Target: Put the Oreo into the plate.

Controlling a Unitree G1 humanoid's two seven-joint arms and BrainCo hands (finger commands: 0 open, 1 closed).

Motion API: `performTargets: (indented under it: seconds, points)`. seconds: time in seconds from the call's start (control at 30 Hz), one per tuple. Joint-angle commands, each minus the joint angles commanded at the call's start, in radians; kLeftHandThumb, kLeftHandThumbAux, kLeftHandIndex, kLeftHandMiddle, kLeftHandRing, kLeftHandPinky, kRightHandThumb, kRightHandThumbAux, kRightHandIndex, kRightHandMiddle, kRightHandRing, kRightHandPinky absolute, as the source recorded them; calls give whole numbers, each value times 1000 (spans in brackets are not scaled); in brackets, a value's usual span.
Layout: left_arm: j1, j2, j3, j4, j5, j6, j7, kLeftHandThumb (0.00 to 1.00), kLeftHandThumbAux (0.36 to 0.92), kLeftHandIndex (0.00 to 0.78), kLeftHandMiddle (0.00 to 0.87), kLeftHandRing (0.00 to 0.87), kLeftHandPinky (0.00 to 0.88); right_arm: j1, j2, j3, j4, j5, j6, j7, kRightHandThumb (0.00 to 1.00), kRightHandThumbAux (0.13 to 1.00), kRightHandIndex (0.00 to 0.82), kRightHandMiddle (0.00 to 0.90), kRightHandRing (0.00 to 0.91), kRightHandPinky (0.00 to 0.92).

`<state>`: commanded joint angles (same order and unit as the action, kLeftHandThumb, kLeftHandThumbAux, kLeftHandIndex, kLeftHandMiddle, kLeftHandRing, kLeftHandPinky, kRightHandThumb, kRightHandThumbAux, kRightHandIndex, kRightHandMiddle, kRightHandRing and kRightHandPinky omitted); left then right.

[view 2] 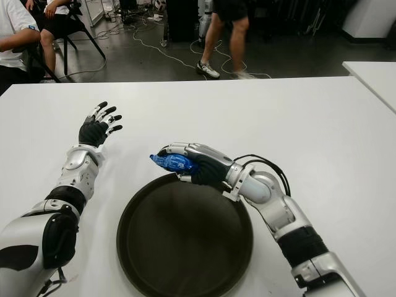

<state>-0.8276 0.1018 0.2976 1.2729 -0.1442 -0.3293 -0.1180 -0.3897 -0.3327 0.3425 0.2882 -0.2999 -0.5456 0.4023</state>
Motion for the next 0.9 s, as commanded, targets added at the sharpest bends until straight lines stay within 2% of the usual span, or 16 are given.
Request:
performTargets:
  seconds: [0.03, 0.1, 0.17, 0.27, 0.37, 0.53, 0.63, 0.9]
  points:
    - [0, 0, 1, 0, -1, 1, -2, 168, 787, 134, 198, 253, 346, -2, -3, 0, 3, -5, 0, 1, 265, 944, 33, 94, 80, 100]
    - [-1, 1, 2, 0, -2, 4, -2, 162, 785, 136, 199, 253, 346, -8, -9, 3, 9, -20, 0, 1, 199, 929, 17, 71, 55, 79]
    - [-1, 1, 3, 1, -3, 5, -2, 157, 784, 138, 199, 253, 347, -11, -10, 4, 12, -29, -1, -1, 163, 918, 8, 56, 39, 67]
    - [-2, 1, 4, 1, -4, 5, -2, 154, 794, 142, 202, 254, 350, -15, -11, 4, 14, -34, -2, -2, 78, 849, 2, 18, 11, 29]
    - [-2, 1, 5, 1, -5, 5, -1, 155, 799, 143, 203, 256, 352, -15, -10, 4, 14, -42, -7, -9, 52, 816, 0, 7, 4, 15]
    - [-3, 1, 9, 2, -7, 11, 2, 162, 799, 140, 195, 258, 364, -18, -8, 0, 25, -41, -28, -16, 9, 712, 0, 0, 0, 1]
    - [-4, 1, 8, 1, -6, 13, 7, 167, 795, 142, 200, 258, 362, -16, -5, -4, 32, -42, -40, -27, 3, 632, 0, 0, 0, 0]
    - [-2, 3, 6, 1, -3, 13, 5, 140, 782, 143, 205, 258, 352, -17, -5, -2, 35, -41, -46, -31, 0, 508, 0, 0, 0, 0]
